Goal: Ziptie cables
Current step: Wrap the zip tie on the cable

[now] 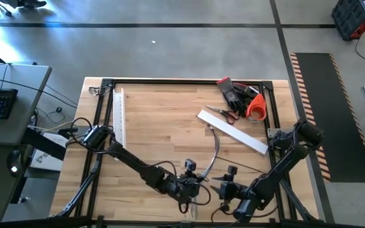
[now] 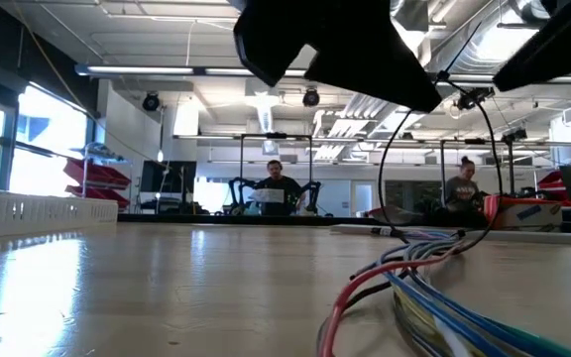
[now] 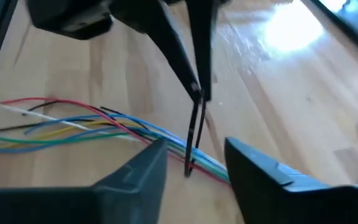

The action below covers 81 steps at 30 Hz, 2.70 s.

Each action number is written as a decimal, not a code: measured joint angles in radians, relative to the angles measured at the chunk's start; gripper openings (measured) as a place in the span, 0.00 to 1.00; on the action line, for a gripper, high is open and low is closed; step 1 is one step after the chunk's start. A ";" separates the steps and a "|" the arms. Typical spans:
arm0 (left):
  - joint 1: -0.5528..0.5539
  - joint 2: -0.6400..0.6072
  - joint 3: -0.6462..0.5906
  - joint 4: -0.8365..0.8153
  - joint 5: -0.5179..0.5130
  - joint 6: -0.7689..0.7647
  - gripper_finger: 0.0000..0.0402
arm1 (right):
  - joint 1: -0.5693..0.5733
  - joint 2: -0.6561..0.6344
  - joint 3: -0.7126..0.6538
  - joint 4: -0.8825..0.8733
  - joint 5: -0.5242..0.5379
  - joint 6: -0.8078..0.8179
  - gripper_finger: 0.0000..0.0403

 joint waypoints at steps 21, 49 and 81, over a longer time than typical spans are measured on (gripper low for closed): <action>0.004 0.000 0.000 0.004 0.015 -0.006 0.00 | -0.073 -0.002 0.000 0.151 -0.020 -0.177 0.02; 0.066 0.067 0.001 0.171 0.307 -0.028 0.30 | 0.070 0.123 0.000 0.174 0.223 -0.175 0.00; 0.065 0.095 -0.001 0.317 0.375 -0.002 0.05 | 0.090 0.122 0.000 0.160 0.180 -0.171 0.00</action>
